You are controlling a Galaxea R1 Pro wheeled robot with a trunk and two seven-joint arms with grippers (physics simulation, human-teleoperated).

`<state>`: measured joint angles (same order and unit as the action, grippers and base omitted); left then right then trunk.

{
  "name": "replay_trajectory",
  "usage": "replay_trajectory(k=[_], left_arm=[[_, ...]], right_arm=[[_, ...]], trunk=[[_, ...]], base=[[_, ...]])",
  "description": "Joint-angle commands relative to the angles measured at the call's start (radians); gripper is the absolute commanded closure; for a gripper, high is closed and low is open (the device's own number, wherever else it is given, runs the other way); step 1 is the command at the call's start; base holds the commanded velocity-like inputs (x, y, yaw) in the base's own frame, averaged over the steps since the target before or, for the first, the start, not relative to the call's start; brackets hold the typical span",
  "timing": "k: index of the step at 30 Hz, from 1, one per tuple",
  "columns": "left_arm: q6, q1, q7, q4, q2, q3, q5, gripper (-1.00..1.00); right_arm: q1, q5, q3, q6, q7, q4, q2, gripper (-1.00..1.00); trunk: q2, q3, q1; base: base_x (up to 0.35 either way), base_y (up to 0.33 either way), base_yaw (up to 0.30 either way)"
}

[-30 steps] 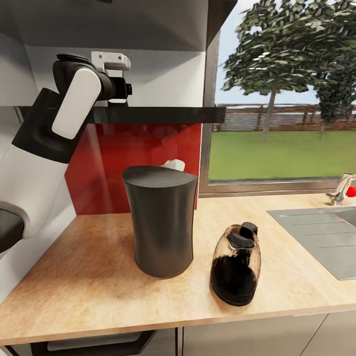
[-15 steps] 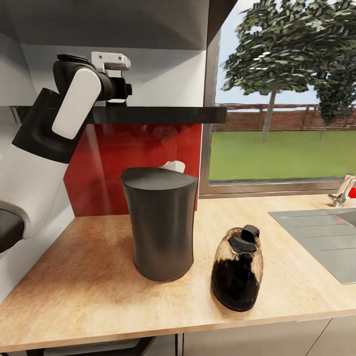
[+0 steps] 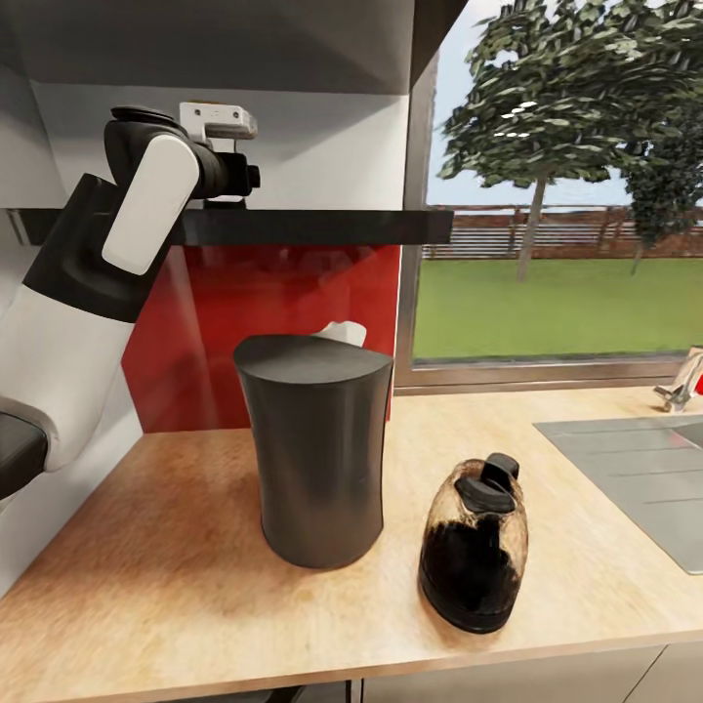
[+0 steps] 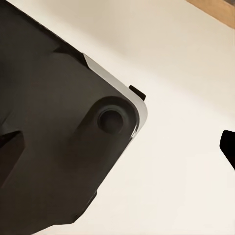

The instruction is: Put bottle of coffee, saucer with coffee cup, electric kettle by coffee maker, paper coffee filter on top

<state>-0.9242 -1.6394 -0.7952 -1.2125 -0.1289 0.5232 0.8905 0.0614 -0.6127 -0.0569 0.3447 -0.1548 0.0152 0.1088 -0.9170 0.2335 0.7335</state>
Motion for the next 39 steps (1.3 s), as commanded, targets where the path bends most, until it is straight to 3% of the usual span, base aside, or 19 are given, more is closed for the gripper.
replay_trajectory(k=[1,39], left_arm=[[-0.001,-0.002,-0.010,-0.001,-0.001,0.003,0.009,-1.00],[0.004,-0.002,-0.010,0.012,-0.015,0.007,0.009,-1.00]], right_arm=[[0.001,-0.001,-0.006,0.004,-0.005,0.002,0.000,-1.00],[0.001,-0.001,-0.006,0.004,-0.005,0.002,0.001,-1.00]], trunk=[[-0.001,0.001,0.000],[-0.001,0.001,0.000]], base=[[0.037,0.000,0.000],[0.069,0.017,0.000]])
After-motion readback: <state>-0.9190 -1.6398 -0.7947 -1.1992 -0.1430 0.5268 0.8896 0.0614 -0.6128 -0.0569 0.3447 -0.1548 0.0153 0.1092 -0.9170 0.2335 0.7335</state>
